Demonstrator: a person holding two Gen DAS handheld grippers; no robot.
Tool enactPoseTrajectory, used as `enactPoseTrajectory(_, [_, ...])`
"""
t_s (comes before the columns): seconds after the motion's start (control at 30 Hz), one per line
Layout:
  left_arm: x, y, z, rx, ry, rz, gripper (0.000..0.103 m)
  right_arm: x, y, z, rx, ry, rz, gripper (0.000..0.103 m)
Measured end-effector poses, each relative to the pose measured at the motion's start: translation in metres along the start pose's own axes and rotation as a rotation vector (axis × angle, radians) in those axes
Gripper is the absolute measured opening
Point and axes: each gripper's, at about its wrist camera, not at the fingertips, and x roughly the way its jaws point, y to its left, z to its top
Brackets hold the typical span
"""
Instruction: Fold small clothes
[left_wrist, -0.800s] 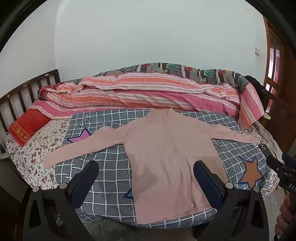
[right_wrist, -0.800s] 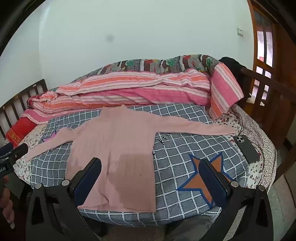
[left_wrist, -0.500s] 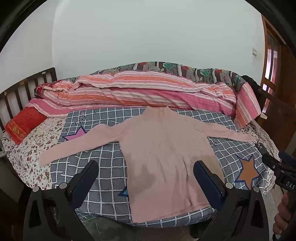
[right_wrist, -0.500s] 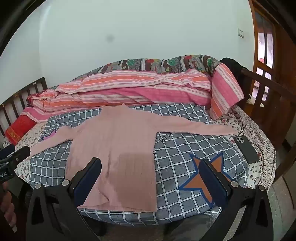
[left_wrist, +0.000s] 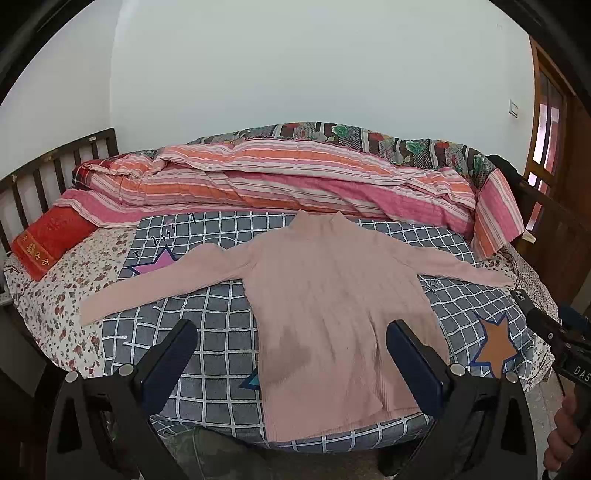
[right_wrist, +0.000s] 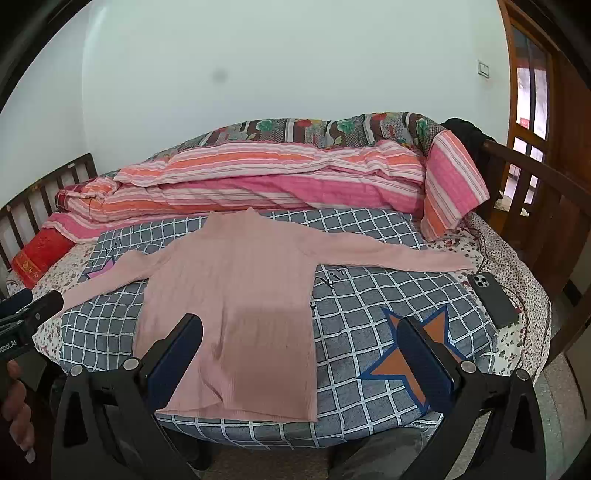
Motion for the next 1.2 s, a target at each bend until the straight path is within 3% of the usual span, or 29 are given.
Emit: enactPoseTrajectory(1.2, [-0.0039, -0.0037, 0.0010, 0.008, -0.008, 0.006, 0.103, -0.0074, 0.0020, 0.0021, 0.010, -0.011, 0.001, 0.103])
